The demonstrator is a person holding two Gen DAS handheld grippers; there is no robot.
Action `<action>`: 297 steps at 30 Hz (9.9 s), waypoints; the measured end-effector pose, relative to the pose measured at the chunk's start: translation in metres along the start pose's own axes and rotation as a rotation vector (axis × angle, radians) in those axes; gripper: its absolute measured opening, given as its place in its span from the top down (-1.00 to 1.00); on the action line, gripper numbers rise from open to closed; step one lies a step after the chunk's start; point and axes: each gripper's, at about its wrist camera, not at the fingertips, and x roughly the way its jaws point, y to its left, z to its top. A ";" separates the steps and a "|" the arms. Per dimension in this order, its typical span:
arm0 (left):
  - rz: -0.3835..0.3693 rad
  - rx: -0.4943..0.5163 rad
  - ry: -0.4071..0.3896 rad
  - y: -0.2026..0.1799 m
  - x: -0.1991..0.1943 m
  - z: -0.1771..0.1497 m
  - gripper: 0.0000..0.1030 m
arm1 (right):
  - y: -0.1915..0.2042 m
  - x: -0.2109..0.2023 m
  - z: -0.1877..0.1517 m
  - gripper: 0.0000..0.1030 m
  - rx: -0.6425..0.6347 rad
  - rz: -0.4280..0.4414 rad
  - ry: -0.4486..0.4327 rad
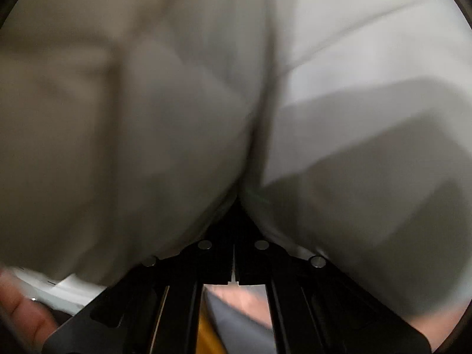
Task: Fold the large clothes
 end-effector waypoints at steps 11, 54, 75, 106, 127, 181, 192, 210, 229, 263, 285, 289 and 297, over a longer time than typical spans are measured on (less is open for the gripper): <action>-0.008 0.126 0.179 -0.052 0.084 -0.037 0.91 | -0.035 -0.186 0.024 0.94 0.045 -0.152 -0.365; 0.270 -0.022 0.036 0.016 0.061 0.022 0.26 | -0.091 -0.123 0.180 0.70 -0.025 -0.338 -0.271; 0.288 -0.197 -0.098 0.053 0.028 0.007 -0.39 | 0.027 -0.171 0.157 0.52 -0.195 -0.532 -0.441; 0.098 -0.332 0.142 0.079 -0.013 -0.131 0.54 | 0.009 -0.240 0.052 1.00 -0.051 -0.329 -0.485; 0.212 -0.277 0.164 0.071 -0.012 -0.129 0.46 | -0.011 -0.172 0.075 0.99 -0.132 -0.397 -0.302; 0.336 -0.215 -0.197 0.063 0.131 0.011 -0.61 | -0.075 -0.090 0.182 0.77 -0.189 -0.602 -0.537; 0.366 -0.199 -0.149 0.062 0.131 0.018 -0.65 | -0.067 -0.091 0.185 0.75 -0.192 -0.624 -0.497; -0.126 -0.684 0.087 0.162 0.074 -0.036 -0.81 | -0.116 -0.144 0.133 -0.83 0.198 -0.197 -0.253; -0.033 -0.413 -0.155 0.188 0.020 0.019 -0.19 | -0.005 -0.049 0.182 0.33 -0.085 -0.134 -0.275; 0.493 -0.477 -0.097 0.355 0.031 0.029 -0.53 | 0.159 0.169 0.278 0.55 -0.575 -0.680 -0.264; 0.620 -0.334 -0.175 0.344 0.081 0.007 -0.78 | 0.104 0.209 0.260 0.60 -0.617 -0.677 -0.333; 0.586 -0.381 -0.141 0.341 0.052 0.004 -0.77 | 0.125 0.177 0.260 0.49 -0.507 -0.650 -0.255; 0.540 -0.466 -0.029 0.306 0.008 -0.054 -0.79 | 0.106 0.149 0.173 0.37 -0.431 -0.699 -0.062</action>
